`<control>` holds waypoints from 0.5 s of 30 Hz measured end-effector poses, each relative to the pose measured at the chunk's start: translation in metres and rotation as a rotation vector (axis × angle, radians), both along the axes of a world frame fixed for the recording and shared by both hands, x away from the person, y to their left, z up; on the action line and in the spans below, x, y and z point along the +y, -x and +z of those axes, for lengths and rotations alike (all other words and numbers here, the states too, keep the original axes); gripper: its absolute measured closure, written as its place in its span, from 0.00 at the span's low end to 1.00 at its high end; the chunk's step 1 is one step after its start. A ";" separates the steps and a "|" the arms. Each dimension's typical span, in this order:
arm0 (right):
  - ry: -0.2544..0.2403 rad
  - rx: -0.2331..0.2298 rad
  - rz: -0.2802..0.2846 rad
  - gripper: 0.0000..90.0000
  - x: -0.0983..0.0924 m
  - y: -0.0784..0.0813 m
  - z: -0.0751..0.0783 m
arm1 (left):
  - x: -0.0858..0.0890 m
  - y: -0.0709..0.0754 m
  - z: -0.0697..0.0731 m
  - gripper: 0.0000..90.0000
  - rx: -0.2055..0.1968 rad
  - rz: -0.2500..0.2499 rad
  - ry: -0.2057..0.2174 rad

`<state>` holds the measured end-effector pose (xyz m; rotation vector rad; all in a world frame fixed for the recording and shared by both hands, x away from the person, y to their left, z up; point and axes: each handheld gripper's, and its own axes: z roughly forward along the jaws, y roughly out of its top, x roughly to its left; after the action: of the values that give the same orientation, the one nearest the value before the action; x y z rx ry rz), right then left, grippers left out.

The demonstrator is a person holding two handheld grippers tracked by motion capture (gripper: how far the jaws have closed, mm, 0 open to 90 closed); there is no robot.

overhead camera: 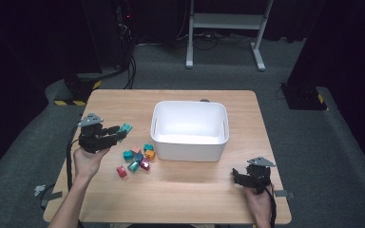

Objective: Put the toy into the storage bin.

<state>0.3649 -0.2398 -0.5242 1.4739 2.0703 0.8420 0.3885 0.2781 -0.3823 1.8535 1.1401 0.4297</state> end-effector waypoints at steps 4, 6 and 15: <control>0.000 0.000 0.000 0.15 0.000 0.000 0.000 | -0.013 -0.010 -0.002 0.66 0.020 -0.017 -0.007; 0.000 0.000 0.000 0.15 0.000 0.000 0.000 | -0.015 -0.012 -0.002 0.66 0.021 -0.023 -0.006; 0.000 0.000 0.000 0.15 0.000 0.000 0.000 | -0.032 -0.026 0.012 0.65 0.012 -0.051 0.015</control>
<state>0.3649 -0.2398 -0.5242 1.4739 2.0703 0.8420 0.4140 0.2463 -0.3707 1.8703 1.0987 0.3814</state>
